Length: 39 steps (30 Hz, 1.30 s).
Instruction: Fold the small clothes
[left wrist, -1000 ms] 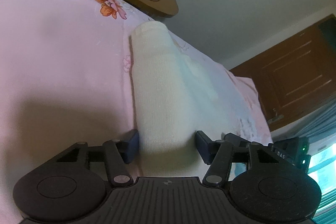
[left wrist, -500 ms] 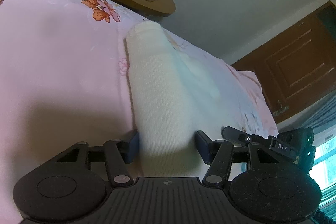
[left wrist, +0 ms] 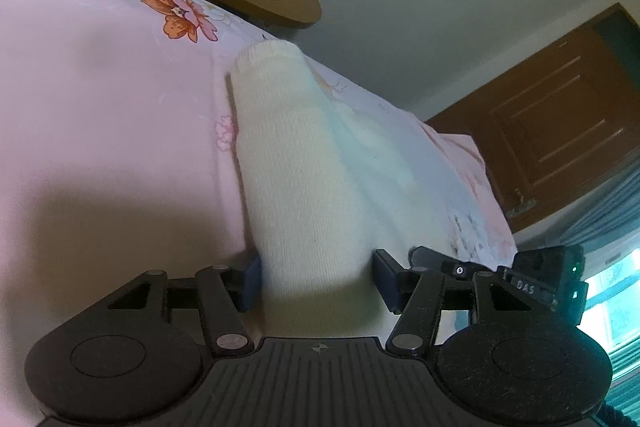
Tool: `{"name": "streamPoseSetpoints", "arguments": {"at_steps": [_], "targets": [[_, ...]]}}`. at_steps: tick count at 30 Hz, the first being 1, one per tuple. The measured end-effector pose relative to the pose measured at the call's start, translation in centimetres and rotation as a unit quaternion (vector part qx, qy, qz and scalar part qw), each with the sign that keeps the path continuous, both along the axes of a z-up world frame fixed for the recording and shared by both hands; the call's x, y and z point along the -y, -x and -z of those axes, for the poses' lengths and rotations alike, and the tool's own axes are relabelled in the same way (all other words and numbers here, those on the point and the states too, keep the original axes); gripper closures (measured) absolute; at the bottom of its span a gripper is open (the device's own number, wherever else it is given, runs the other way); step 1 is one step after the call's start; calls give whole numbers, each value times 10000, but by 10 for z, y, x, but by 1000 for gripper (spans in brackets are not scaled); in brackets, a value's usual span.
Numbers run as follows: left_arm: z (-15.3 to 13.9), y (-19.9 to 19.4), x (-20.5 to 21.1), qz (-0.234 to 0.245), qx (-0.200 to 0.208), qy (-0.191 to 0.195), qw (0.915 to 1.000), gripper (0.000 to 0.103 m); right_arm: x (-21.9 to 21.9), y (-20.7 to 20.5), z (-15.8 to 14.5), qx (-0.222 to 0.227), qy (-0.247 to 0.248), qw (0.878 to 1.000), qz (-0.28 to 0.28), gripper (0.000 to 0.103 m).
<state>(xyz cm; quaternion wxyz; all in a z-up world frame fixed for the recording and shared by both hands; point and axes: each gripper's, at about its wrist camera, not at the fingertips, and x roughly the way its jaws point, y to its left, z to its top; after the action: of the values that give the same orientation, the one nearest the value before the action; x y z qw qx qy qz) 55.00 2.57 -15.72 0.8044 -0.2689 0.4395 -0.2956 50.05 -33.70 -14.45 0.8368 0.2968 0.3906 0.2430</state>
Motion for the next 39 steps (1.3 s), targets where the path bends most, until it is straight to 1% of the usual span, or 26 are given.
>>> {"name": "streamPoseSetpoints", "arguments": {"at_steps": [2,4,6,8,9,11,13,19,25,28,32,35,39], "targets": [[0,-2,3,-61,1,0,10000,45,3,-1,3,21,-79,10000,27,54],[-3,-3,10,-83,91,-159,9998,46,1,-3,3,52,-62,9999,112,58],[-7,-4,16,-85,190,-390,9990,57,-6,-3,1,113,73,9997,181,60],[-11,-3,18,-64,214,-470,9986,63,-13,-1,-3,170,282,9992,242,65],[-14,-1,19,-56,253,-520,9983,64,-16,1,-6,192,340,9989,243,69],[-22,5,20,-43,347,-611,9975,66,-20,5,-14,266,467,9983,229,71],[-33,11,19,-64,432,-572,9974,66,-24,10,-24,330,549,9977,219,71],[-65,31,14,-25,676,-418,9968,66,-25,31,-57,562,541,9967,202,72],[-87,59,-3,-123,764,-385,9963,66,-34,54,-83,672,632,9957,115,72],[-104,72,-17,-224,879,-422,9950,66,-45,62,-97,751,631,9952,34,72],[-127,92,-48,-454,1047,-479,9923,66,-69,64,-116,898,590,9941,-135,72],[-136,108,-79,-680,1104,-524,9902,66,-95,61,-125,992,539,9931,-307,72],[-140,132,-126,-1008,1096,-611,9870,66,-137,58,-128,1050,504,9914,-598,72]]}}
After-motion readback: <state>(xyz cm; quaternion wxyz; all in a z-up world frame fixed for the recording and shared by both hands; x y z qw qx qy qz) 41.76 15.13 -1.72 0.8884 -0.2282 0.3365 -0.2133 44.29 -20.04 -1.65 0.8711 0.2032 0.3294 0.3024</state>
